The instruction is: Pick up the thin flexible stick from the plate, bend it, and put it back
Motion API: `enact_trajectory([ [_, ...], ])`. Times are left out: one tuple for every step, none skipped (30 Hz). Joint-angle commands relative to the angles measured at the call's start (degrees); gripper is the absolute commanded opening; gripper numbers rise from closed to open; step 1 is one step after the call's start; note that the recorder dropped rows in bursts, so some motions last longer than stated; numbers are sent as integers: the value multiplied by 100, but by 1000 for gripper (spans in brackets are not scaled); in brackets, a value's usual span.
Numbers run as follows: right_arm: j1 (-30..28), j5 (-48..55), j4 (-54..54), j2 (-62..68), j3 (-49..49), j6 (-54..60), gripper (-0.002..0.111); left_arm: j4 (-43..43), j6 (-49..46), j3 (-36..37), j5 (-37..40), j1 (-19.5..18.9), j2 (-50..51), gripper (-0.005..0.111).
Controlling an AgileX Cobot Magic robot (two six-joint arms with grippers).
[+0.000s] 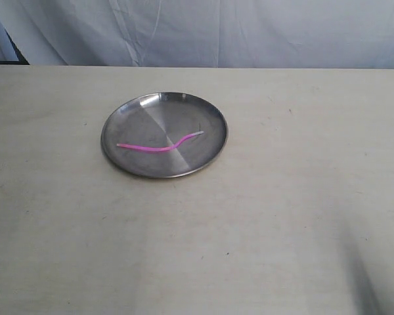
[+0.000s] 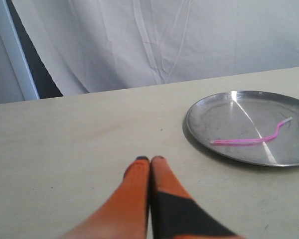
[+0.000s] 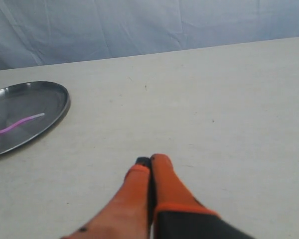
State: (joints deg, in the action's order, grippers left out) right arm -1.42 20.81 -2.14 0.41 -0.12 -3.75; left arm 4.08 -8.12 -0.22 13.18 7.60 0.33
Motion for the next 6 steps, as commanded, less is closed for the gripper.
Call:
enact_trajectory([
  [-32, -13, 18, -41, 12, 17, -1, -34, 27, 22, -40, 56, -33, 0],
  [-32, -13, 18, -41, 12, 17, -1, -34, 27, 22, -40, 56, -33, 0],
  [-32, -13, 18, -41, 12, 17, -1, -34, 27, 22, -40, 56, -33, 0],
  [-32, -13, 18, -41, 12, 17, -1, -34, 27, 22, -40, 56, -33, 0],
  [-32, -13, 18, -41, 12, 17, -1, -34, 27, 22, -40, 56, -33, 0],
  [-32, -13, 18, -41, 12, 17, -1, -34, 27, 22, -40, 56, -33, 0],
])
